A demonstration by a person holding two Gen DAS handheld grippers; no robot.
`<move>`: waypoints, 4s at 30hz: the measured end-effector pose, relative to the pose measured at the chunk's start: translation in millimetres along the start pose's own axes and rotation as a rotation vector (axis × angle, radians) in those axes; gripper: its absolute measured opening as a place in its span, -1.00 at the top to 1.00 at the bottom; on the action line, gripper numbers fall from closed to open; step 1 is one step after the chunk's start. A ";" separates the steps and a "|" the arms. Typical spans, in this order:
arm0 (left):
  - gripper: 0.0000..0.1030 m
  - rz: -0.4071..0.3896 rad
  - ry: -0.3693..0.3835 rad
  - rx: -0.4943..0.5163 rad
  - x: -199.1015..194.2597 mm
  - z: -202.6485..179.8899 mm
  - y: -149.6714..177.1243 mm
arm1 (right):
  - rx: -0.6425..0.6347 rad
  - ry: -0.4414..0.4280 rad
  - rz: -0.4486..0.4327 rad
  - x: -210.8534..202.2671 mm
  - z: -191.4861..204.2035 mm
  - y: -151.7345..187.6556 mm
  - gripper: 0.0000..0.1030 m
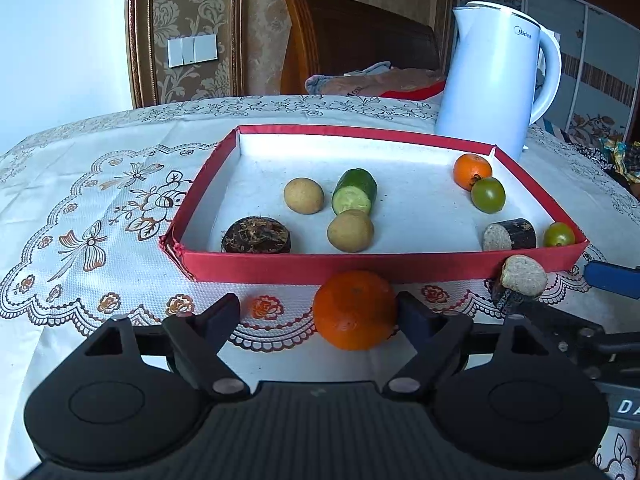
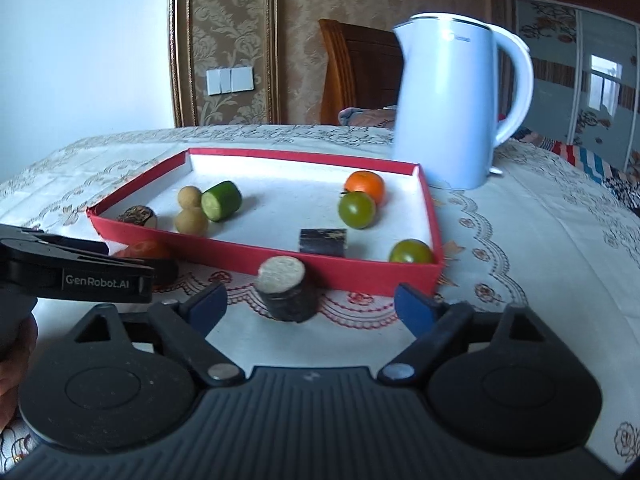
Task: Organize fruits
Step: 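Move the left tool around the large orange while the right tool reaches the dark cylindrical chunk, then close the right tool on the dark chunk while the left tool closes on the orange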
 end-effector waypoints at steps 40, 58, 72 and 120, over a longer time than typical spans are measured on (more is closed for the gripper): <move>-0.68 0.007 -0.013 0.008 2.9 -3.5 0.6 | 0.111 -0.024 0.099 31.2 -2.4 -10.1 -0.14; -0.65 0.009 -0.015 0.017 2.5 -5.6 1.1 | 0.119 -0.029 0.095 31.0 -3.8 -9.7 -0.13; -0.35 -0.002 0.004 0.046 -0.4 -8.1 1.0 | 0.106 -0.041 0.086 30.2 -1.8 -9.5 0.04; 0.18 -0.069 0.093 0.024 -25.3 -1.4 5.2 | 0.107 -0.080 -0.036 6.7 -2.9 -6.9 0.36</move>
Point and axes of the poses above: each gripper's, at about its wrist camera, not at the fingertips, and x roughly the way its jaws point, z to its left, y to its underside, the point moved 4 cm from there along x, roughly the way its jaws point, and after that the axes turned 11 degrees about z, right-handed, at the moved point
